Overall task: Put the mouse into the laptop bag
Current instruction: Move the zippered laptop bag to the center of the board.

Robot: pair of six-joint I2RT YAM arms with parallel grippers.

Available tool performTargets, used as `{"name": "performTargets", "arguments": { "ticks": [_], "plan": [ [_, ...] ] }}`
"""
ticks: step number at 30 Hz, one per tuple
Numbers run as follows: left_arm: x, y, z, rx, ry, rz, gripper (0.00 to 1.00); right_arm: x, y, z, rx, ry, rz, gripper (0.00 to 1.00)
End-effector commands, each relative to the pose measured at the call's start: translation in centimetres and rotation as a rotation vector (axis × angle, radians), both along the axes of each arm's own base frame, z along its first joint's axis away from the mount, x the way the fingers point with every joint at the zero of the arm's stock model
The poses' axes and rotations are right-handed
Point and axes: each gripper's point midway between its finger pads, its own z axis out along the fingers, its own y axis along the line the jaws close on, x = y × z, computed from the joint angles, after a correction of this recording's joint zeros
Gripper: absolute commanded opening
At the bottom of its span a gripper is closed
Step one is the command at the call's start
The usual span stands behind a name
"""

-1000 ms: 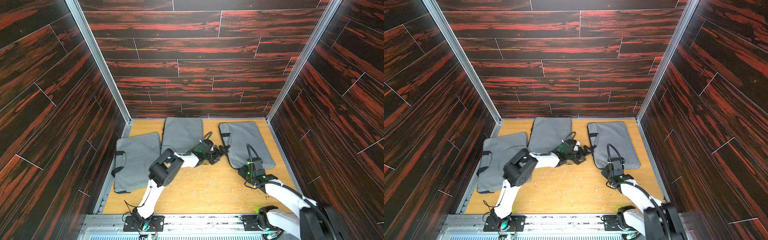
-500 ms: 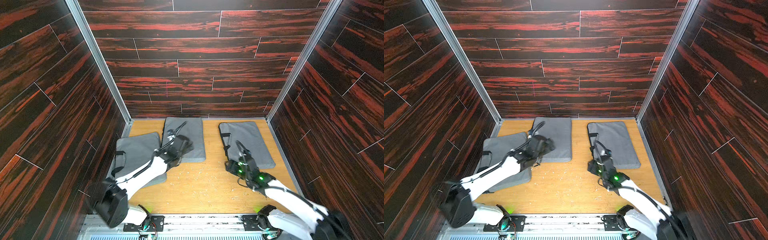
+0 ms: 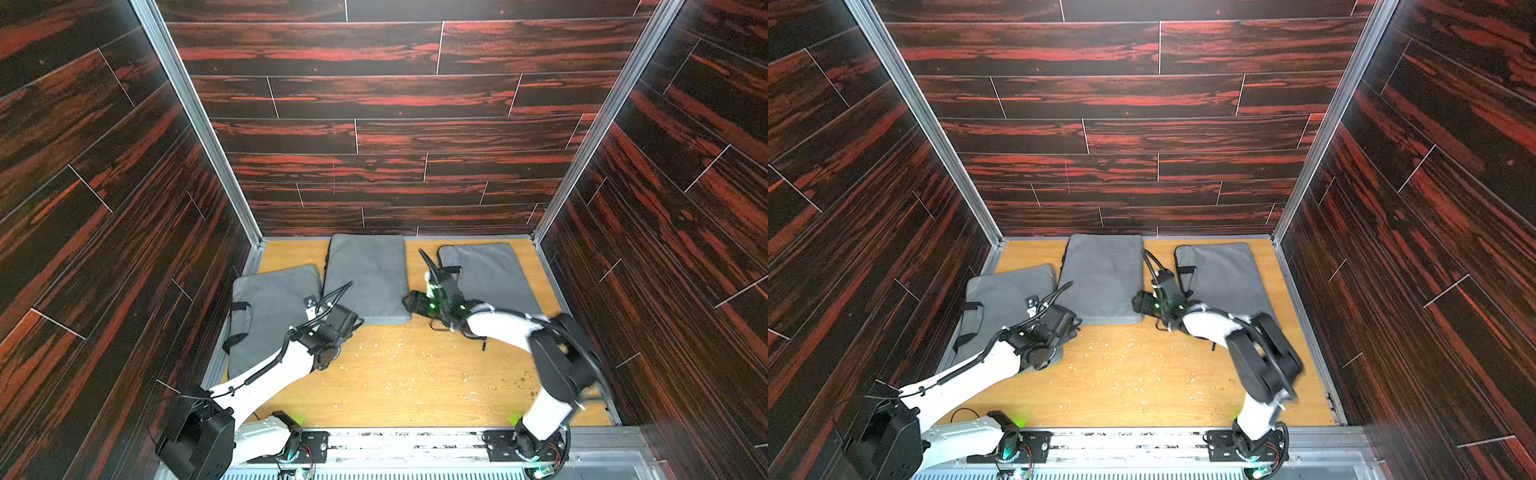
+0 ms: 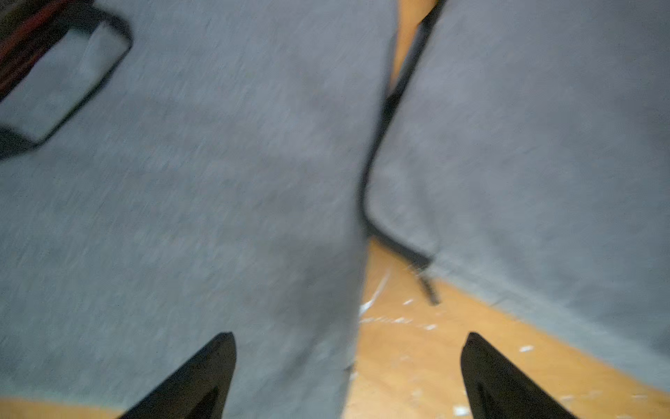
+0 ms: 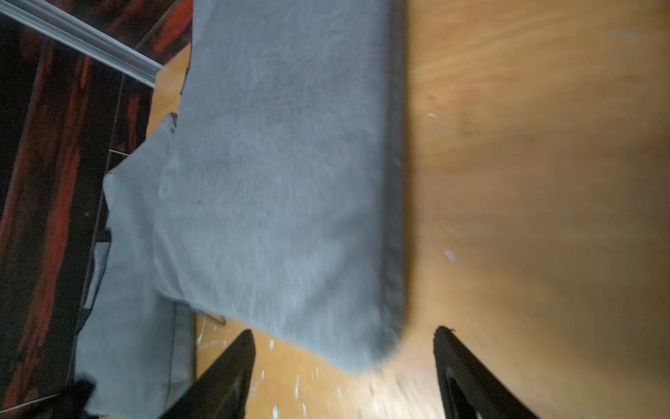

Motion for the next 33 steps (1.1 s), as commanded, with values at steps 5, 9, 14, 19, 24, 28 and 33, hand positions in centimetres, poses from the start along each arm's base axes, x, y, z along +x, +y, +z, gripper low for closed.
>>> {"name": "performTargets", "arguments": {
  "ticks": [5,9,14,19,24,28,33],
  "plan": [
    [-1.3,1.1,-2.7,0.009,0.035,0.042,1.00,0.7,4.5,-3.5,0.045,0.083,0.141,0.75],
    [-0.9,1.4,-4.4,0.060,0.089,0.062,0.97,0.5,5.6,-4.3,0.051,0.096,0.170,0.74],
    [0.1,0.8,-6.1,0.098,0.155,0.059,0.64,0.6,5.7,-5.3,0.031,0.111,0.159,0.63],
    [0.4,0.5,-6.8,0.110,0.190,0.057,0.30,0.5,4.9,-6.5,-0.004,0.127,0.126,0.44],
    [0.3,0.0,-6.8,0.090,0.209,0.038,0.00,0.6,4.0,-7.1,-0.044,0.137,0.089,0.11],
    [0.3,-0.4,-6.8,0.071,0.212,0.023,0.00,0.8,2.6,-6.8,-0.070,0.128,0.029,0.00],
    [0.4,-2.0,-7.2,-0.004,0.197,-0.057,0.00,0.1,-0.5,-5.8,-0.087,0.106,-0.052,0.00]
  ]
}}
